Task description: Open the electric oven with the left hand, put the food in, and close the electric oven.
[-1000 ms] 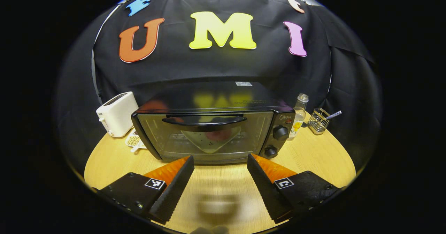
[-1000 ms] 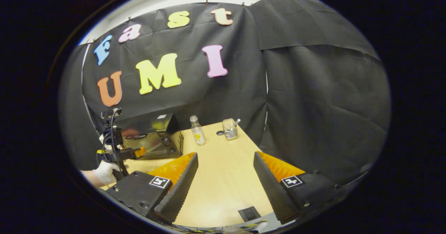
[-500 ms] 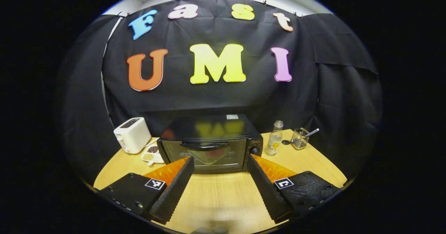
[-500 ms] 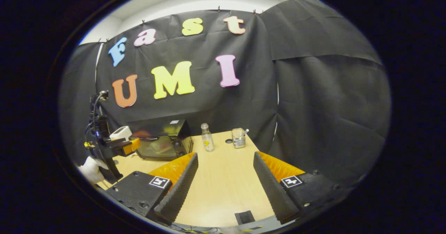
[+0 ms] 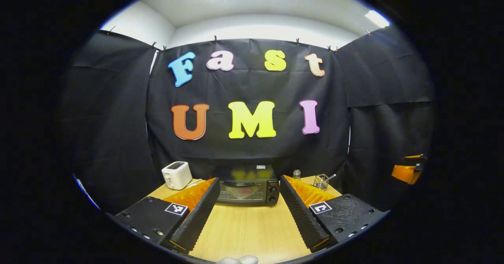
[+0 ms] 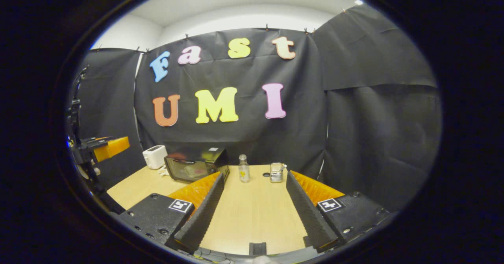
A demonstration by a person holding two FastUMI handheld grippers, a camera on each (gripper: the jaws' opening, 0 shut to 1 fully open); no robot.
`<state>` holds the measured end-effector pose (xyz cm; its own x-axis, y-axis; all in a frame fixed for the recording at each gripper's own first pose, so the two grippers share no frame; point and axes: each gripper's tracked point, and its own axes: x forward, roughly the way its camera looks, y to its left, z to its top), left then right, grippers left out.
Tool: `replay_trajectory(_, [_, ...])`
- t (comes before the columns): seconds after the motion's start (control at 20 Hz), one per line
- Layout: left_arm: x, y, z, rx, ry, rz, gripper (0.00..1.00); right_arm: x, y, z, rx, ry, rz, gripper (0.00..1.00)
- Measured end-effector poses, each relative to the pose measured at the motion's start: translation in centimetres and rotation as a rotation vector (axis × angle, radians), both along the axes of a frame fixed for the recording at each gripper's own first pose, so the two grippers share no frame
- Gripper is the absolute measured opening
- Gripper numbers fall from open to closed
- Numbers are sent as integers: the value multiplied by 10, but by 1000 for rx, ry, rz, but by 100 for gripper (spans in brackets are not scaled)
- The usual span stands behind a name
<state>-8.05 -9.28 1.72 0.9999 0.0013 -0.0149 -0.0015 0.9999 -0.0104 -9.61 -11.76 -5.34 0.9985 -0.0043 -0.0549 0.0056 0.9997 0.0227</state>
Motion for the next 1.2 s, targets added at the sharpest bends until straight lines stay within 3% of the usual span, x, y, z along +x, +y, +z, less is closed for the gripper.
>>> replay_trajectory(0.15, [-35,12,3,12,3,50,96,-9,1,2,-45,-22,19,100])
replay_trajectory(0.2, [-43,14,3,9,11,58,96,-12,4,5,-45,-29,27,96])
replay_trajectory(0.3, [-54,20,7,-3,10,71,96,-14,11,10,-24,-41,40,100])
replay_trajectory(0.4, [-57,27,12,-16,-1,70,96,-14,16,12,-13,-45,35,96])
replay_trajectory(0.6, [-58,39,8,2,7,64,96,-16,33,23,-21,-60,28,100])
replay_trajectory(0.65, [-58,44,6,11,12,75,100,-16,34,23,-29,-52,15,96])
replay_trajectory(0.7, [-60,45,-1,10,23,69,96,-17,34,20,-28,-46,8,100])
replay_trajectory(0.9, [-62,47,4,13,9,40,96,-23,45,28,-30,-58,-6,96])
replay_trajectory(1.05, [-60,50,13,8,-10,20,96,-29,53,40,-30,-80,-17,100])
replay_trajectory(1.1, [-60,51,15,8,-17,12,96,-31,56,42,-31,-87,-21,96])
replay_trajectory(1.15, [-61,51,16,7,-21,6,96,-33,59,45,-30,-95,-25,100])
replay_trajectory(1.2, [-63,52,16,4,-20,-2,96,-35,62,46,-33,-97,-30,96])
